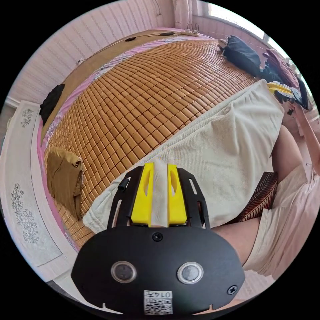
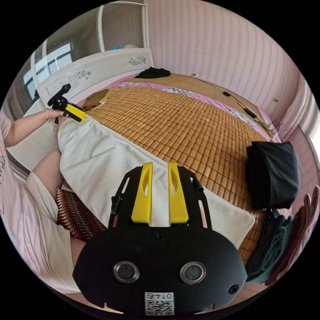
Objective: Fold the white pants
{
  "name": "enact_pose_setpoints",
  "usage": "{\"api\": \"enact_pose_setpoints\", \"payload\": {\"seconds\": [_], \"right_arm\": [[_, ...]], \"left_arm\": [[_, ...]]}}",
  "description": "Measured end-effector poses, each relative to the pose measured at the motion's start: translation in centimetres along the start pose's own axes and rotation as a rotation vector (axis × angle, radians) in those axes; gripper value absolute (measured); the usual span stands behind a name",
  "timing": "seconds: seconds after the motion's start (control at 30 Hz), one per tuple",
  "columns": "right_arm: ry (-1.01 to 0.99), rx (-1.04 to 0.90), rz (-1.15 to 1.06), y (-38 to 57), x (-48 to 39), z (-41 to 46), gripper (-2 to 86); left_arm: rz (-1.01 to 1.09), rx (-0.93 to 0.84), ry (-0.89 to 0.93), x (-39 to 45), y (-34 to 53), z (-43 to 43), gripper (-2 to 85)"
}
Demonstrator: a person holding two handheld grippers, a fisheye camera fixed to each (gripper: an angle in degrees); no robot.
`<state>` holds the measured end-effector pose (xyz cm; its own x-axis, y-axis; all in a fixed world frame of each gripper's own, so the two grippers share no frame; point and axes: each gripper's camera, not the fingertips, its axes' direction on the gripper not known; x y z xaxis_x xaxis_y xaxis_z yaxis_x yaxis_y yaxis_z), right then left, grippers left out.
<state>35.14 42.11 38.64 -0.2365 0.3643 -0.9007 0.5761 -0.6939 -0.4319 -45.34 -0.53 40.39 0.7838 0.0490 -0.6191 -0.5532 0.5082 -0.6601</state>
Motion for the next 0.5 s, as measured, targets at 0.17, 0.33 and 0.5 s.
{"api": "enact_pose_setpoints", "payload": {"seconds": [0.17,0.33,0.5], "right_arm": [[-0.137,-0.203,-0.217,-8.6,-6.9,11.8,7.5],[-0.143,-0.332,-0.268,-10.9,-9.3,15.5,1.1],[-0.152,-0.263,-0.259,-13.2,-9.7,13.5,-0.3]], "left_arm": [[-0.066,-0.137,-0.067,-2.7,2.3,3.1,9.3],[-0.115,-0.095,-0.010,-3.5,4.2,3.4,0.8],[-0.160,0.047,-0.060,-3.5,8.1,-1.0,-0.8]]}}
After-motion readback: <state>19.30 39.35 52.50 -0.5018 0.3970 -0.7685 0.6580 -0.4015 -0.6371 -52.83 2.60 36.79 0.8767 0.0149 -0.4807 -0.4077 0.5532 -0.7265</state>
